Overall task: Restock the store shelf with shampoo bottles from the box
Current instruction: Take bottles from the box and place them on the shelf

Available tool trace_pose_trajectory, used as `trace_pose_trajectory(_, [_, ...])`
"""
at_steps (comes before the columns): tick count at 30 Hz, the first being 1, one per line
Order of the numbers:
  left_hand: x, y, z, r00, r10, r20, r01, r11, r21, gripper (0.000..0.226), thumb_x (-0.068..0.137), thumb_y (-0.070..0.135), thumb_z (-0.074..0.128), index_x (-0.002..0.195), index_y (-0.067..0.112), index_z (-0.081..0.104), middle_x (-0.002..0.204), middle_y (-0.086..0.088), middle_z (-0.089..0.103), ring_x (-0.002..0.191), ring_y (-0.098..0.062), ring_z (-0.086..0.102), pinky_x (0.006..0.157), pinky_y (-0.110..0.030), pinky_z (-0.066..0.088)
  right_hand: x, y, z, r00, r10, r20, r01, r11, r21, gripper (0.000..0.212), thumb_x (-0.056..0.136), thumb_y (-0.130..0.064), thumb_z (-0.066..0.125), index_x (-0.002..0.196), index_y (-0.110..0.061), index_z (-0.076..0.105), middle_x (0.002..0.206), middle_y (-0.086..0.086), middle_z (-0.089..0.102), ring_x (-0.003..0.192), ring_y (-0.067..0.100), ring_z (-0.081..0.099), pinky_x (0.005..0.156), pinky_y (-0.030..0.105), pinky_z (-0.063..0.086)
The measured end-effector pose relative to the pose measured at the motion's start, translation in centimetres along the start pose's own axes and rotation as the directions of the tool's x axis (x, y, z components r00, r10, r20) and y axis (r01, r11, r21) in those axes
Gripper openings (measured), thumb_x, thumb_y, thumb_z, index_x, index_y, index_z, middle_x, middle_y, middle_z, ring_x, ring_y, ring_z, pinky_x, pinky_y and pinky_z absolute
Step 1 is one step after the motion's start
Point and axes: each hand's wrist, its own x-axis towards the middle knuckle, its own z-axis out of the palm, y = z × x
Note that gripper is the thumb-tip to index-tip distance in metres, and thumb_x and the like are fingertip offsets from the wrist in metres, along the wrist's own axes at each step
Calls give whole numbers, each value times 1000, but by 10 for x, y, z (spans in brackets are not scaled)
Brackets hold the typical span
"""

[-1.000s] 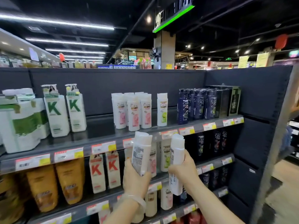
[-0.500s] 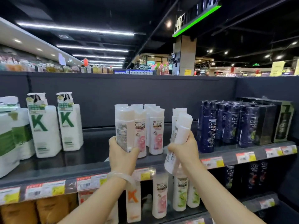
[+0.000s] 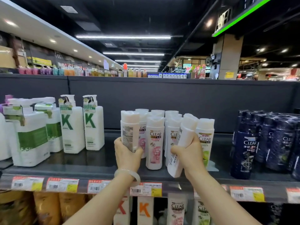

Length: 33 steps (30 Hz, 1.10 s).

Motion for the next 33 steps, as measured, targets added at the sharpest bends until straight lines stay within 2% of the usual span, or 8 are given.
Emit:
trace_pose_trajectory(4, [2,-12,8,996,-46,80,45,999,21,59,67,10,72,108,23,31,111,-4,44,102,-24,53,86,-46,52,0,7,0,1000,11,-6,-11,999,-34,56,64,9,67,105,-21,45,90,-2,56,84,12,56,62,25,45])
trace_pose_trajectory(10, [10,-26,12,962,-91,256,72,994,84,64,76,10,66,120,22,22,114,2,30,109,-17,45,91,-26,38,2,15,-1,1000,9,-14,-10,998,-65,57,65,11,68,107,-20,45,93,-2,55,87,14,56,72,32,48])
trace_pose_trajectory(15, [9,-28,11,958,-99,268,78,993,89,72,73,12,70,124,25,20,121,-1,32,112,-17,42,99,-34,40,1,15,2,999,-2,-46,-2,995,-96,60,65,9,69,109,-22,43,91,-8,54,82,8,53,68,28,45])
trace_pose_trajectory(19, [-1,-24,6,997,48,67,-53,995,85,74,73,13,68,132,18,24,129,-4,31,119,-16,31,102,-32,30,2,12,5,999,-16,-38,11,993,-120,60,66,8,69,109,-24,42,89,-13,51,80,2,51,60,19,39])
trace_pose_trajectory(23, [-14,-16,-2,946,325,21,-325,937,127,57,71,9,68,121,11,39,114,1,37,105,-7,33,90,-24,31,2,12,9,998,-30,-63,20,989,-149,62,67,6,69,115,-22,42,91,-13,50,83,5,50,65,22,41])
trace_pose_trajectory(27, [-40,-7,-2,849,518,104,-528,840,124,49,68,25,58,113,8,48,111,3,42,103,-9,39,91,-16,32,-1,11,13,989,-75,-130,51,983,-179,62,67,6,69,115,-21,41,90,-15,47,83,6,49,72,23,42])
trace_pose_trajectory(30, [-57,-6,6,849,447,283,-467,884,2,50,67,23,60,114,17,45,110,6,44,102,-4,43,92,-17,38,-4,10,17,981,-93,-170,63,983,-175,61,68,5,68,108,-26,34,89,-15,45,79,2,48,64,17,37])
trace_pose_trajectory(33, [-68,-11,22,805,331,492,-396,918,30,66,68,31,68,126,21,38,120,7,41,112,-8,42,98,-25,40,-6,10,22,977,-86,-195,57,987,-151,59,72,1,67,110,-26,32,99,-5,48,89,12,50,69,21,39])
